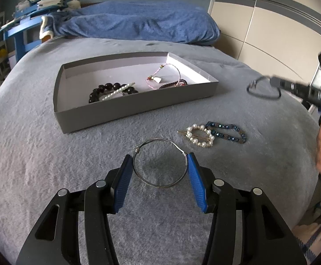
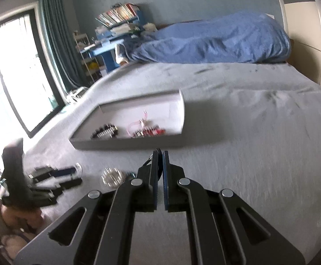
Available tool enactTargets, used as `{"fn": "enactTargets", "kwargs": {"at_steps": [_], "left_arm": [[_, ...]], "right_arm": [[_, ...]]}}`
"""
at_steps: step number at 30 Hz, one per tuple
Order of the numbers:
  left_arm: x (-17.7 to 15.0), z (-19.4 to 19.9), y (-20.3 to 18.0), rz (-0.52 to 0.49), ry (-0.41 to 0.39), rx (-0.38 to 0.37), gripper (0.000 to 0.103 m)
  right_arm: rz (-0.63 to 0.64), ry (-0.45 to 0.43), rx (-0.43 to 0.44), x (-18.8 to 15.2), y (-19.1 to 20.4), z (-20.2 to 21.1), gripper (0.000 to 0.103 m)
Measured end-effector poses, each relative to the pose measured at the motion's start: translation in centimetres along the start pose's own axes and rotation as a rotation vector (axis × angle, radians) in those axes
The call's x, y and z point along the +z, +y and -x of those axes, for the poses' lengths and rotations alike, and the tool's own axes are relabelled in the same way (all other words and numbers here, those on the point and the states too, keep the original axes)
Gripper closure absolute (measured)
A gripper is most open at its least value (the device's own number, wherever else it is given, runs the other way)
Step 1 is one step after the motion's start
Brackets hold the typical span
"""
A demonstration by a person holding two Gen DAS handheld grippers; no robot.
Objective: Organize jewelry
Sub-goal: 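Carry the hoop with the left tool while the right tool carries the hair tie into the tray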
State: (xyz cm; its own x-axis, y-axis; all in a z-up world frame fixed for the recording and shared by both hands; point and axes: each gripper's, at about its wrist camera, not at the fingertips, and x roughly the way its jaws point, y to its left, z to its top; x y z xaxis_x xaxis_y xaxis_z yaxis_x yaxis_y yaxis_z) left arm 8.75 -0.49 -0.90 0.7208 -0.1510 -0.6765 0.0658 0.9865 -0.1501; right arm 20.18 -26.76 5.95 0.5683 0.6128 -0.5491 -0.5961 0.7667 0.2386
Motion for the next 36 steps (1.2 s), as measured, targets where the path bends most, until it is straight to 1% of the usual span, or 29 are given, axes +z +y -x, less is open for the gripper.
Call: {"fn": "enactTargets", "kwargs": {"at_steps": [4, 6, 8, 13, 18, 22, 26, 29, 36], "left_arm": [[0.2, 0.2, 0.3, 0.015, -0.009, 0.003, 0.051], [0.5, 0.6, 0.6, 0.023, -0.024, 0.0, 0.052], [1.1, 0.9, 0.7, 0.013, -0.041, 0.013, 0.052], [3.8, 1.5, 1.4, -0.005, -0.084, 0.036, 0.052], [6.2, 1.2, 2.6, 0.003, -0.102, 0.072, 0.052], [7.9, 0.1, 3.0, -0.009, -0.096, 0.099, 0.052], [9.5, -1.5, 3.8, 0.003, -0.084, 0.121, 0.052], [10.1, -2.9, 4.5, 0.017, -0.062, 0.133, 0.052], [10.3, -6.0, 5.3, 0.009, -0.002, 0.162, 0.052]], "right_arm": [[-0.001, -0.005, 0.025, 1.9, -0.4, -0.1, 0.099], [0.006, -0.003, 0.026, 2.6, -0.4, -0.2, 0.099], [0.014, 0.0, 0.024, 3.4, -0.3, -0.7, 0.099], [0.024, 0.013, 0.023, 4.1, 0.1, -2.2, 0.099], [0.041, 0.028, 0.027, 4.4, 1.1, -4.0, 0.099], [0.055, 0.035, 0.036, 5.4, 2.2, -5.8, 0.099], [0.105, 0.06, 0.042, 6.2, 4.2, -8.2, 0.099], [0.131, 0.085, 0.038, 6.4, 5.2, -10.4, 0.099], [0.169, 0.148, 0.01, 6.0, 6.0, -14.4, 0.099]]}}
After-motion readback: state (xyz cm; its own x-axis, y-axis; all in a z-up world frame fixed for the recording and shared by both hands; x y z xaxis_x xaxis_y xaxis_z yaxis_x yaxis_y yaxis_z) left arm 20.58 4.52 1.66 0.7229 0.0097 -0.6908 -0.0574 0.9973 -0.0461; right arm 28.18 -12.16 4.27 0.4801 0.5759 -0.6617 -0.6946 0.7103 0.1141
